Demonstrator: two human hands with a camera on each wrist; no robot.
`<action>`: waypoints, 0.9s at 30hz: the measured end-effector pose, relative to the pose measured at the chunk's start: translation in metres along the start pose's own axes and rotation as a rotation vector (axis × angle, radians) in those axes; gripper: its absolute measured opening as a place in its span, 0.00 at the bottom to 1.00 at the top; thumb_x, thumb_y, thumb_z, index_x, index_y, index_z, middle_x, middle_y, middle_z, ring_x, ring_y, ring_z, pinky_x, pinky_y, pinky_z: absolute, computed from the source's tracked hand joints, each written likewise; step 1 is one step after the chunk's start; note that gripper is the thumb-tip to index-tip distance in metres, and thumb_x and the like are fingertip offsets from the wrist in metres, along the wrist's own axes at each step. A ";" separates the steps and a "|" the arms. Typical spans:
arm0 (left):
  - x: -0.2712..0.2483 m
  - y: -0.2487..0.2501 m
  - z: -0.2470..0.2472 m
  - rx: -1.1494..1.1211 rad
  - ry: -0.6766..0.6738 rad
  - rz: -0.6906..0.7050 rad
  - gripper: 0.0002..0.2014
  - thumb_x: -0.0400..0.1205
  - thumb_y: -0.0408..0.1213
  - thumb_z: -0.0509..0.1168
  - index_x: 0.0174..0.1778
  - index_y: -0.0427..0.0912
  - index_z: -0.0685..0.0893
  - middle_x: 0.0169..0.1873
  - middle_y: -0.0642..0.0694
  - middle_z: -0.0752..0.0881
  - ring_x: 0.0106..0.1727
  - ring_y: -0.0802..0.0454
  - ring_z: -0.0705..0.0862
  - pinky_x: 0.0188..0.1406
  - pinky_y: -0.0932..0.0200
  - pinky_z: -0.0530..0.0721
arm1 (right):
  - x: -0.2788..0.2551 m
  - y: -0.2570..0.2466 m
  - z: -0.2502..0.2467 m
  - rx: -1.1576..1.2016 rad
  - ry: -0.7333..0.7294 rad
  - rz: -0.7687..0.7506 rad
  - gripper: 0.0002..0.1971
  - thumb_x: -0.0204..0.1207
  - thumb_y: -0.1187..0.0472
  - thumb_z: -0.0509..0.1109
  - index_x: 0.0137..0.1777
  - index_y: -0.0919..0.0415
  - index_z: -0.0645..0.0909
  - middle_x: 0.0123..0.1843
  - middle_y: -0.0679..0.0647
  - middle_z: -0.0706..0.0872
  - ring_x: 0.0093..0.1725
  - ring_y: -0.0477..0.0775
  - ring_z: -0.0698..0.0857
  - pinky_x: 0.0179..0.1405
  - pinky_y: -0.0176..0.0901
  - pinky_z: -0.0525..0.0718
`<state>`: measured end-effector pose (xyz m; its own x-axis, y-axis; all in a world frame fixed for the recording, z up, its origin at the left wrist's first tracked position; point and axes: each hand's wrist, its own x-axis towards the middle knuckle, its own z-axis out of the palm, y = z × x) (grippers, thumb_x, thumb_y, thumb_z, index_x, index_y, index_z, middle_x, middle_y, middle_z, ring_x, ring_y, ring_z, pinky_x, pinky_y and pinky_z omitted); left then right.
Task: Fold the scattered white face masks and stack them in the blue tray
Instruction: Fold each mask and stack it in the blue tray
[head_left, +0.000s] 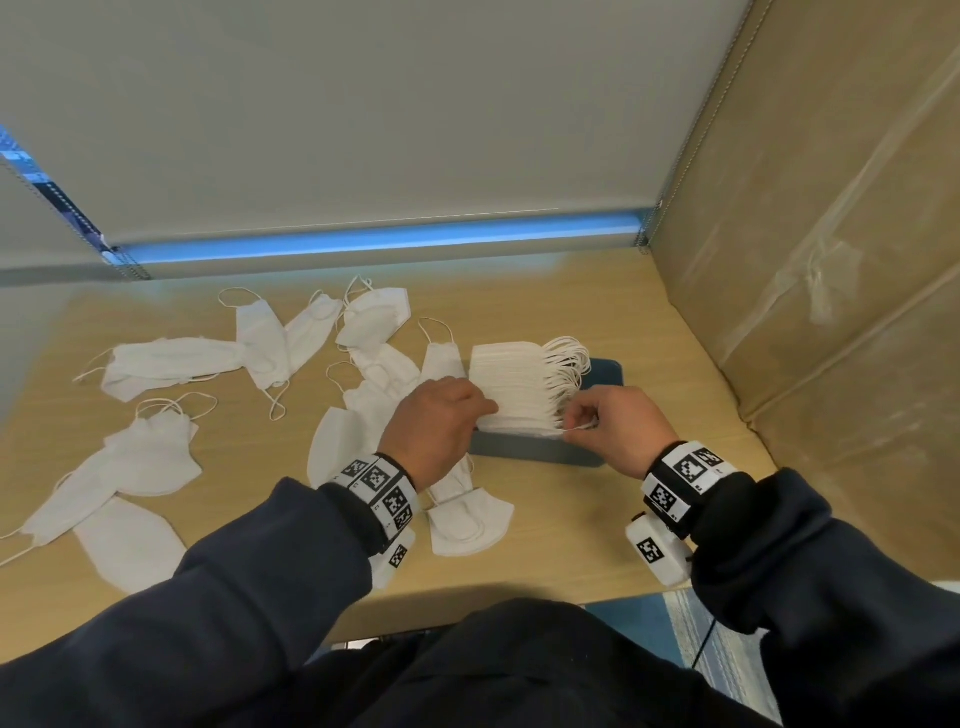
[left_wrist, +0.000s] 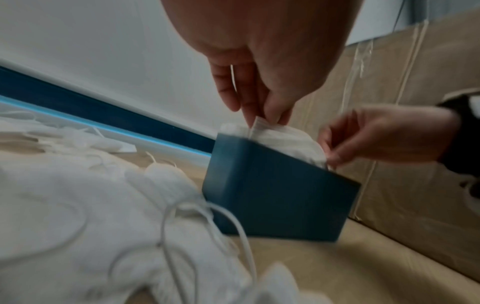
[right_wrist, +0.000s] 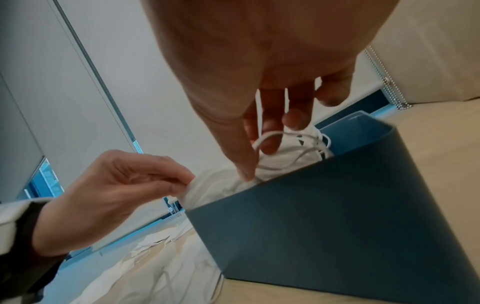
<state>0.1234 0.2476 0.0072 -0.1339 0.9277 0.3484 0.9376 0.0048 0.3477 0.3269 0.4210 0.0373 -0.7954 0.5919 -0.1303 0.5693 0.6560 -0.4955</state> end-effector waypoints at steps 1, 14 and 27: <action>0.001 -0.002 0.000 -0.009 -0.003 0.004 0.14 0.75 0.22 0.72 0.52 0.42 0.93 0.45 0.45 0.91 0.42 0.41 0.88 0.42 0.50 0.86 | -0.001 0.002 -0.003 0.025 -0.026 0.033 0.06 0.69 0.56 0.82 0.36 0.49 0.86 0.37 0.43 0.88 0.40 0.43 0.84 0.40 0.37 0.81; -0.005 -0.003 0.007 -0.742 0.138 -0.828 0.05 0.85 0.38 0.68 0.54 0.50 0.88 0.50 0.51 0.90 0.50 0.52 0.90 0.45 0.49 0.92 | 0.007 -0.010 0.014 0.157 0.043 0.131 0.05 0.69 0.54 0.82 0.33 0.50 0.91 0.34 0.42 0.91 0.40 0.42 0.88 0.43 0.40 0.86; -0.006 0.002 0.013 -0.922 0.136 -0.931 0.17 0.76 0.43 0.81 0.57 0.47 0.87 0.48 0.48 0.89 0.51 0.54 0.89 0.41 0.53 0.93 | 0.000 -0.019 0.020 0.120 0.000 0.148 0.20 0.76 0.43 0.75 0.34 0.60 0.90 0.32 0.55 0.90 0.35 0.56 0.87 0.37 0.51 0.83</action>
<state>0.1300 0.2470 -0.0057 -0.6879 0.6709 -0.2769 -0.0763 0.3126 0.9468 0.3123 0.3992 0.0298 -0.7050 0.6777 -0.2089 0.6508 0.5013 -0.5702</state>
